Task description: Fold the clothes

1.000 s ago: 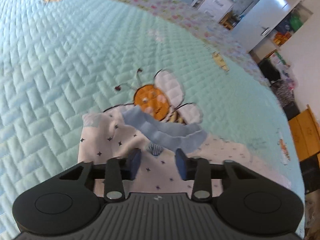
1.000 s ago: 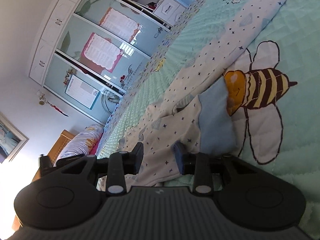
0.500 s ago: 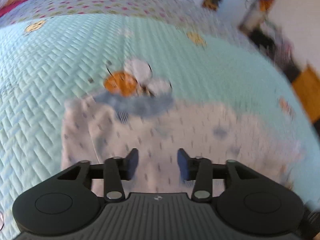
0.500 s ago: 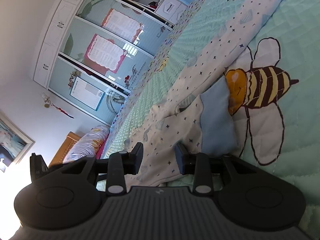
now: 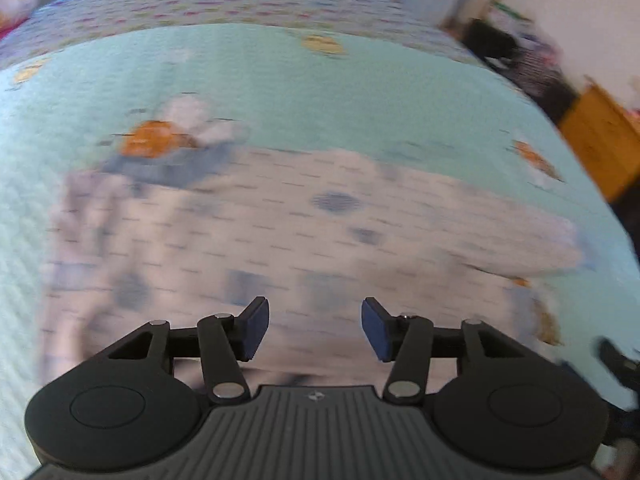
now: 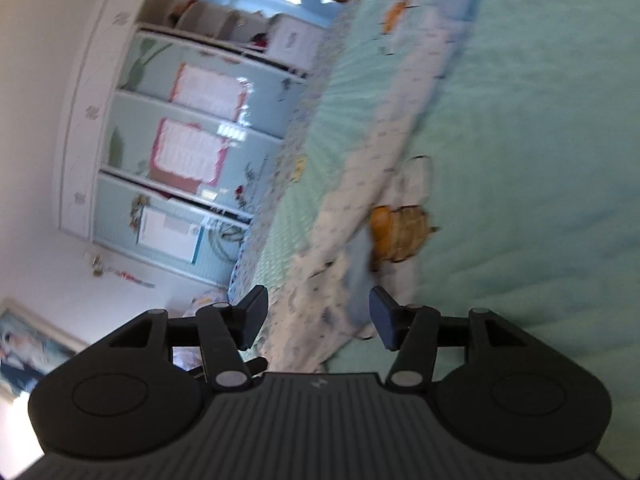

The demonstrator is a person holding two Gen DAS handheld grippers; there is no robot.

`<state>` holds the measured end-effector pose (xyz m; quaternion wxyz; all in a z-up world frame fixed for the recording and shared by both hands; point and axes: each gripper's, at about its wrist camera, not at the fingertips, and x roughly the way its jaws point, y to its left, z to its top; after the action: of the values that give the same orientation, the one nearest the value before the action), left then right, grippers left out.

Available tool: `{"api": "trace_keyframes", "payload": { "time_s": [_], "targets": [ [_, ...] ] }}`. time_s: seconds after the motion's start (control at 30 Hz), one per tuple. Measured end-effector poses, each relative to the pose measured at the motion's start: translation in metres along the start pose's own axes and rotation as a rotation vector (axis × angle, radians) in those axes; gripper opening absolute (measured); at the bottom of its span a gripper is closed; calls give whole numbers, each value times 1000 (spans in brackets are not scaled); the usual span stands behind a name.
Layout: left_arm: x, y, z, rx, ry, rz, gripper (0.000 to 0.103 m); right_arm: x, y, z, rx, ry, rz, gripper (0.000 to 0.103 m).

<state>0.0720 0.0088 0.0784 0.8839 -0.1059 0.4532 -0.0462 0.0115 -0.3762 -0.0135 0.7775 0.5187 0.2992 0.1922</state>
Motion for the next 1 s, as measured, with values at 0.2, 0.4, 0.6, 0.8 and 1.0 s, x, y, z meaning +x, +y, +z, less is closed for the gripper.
{"api": "trace_keyframes", "payload": {
  "time_s": [0.2,0.4,0.6,0.8,1.0],
  "targets": [
    [31,-19,-16,8,66,9,53,5,-12,2,45,23,29,57],
    [-3,-21,-19,-42,32,-38,53,6,-9,18,73,32,27,57],
    [-33,-16,-64,-94,76,-29,54,36,6,34,-18,157,-105,57],
    [-51,1,-96,-81,148,65,54,58,17,35,-71,217,-172,57],
    [-62,29,-111,-128,169,92,54,58,21,33,-85,231,-194,57]
  ]
}}
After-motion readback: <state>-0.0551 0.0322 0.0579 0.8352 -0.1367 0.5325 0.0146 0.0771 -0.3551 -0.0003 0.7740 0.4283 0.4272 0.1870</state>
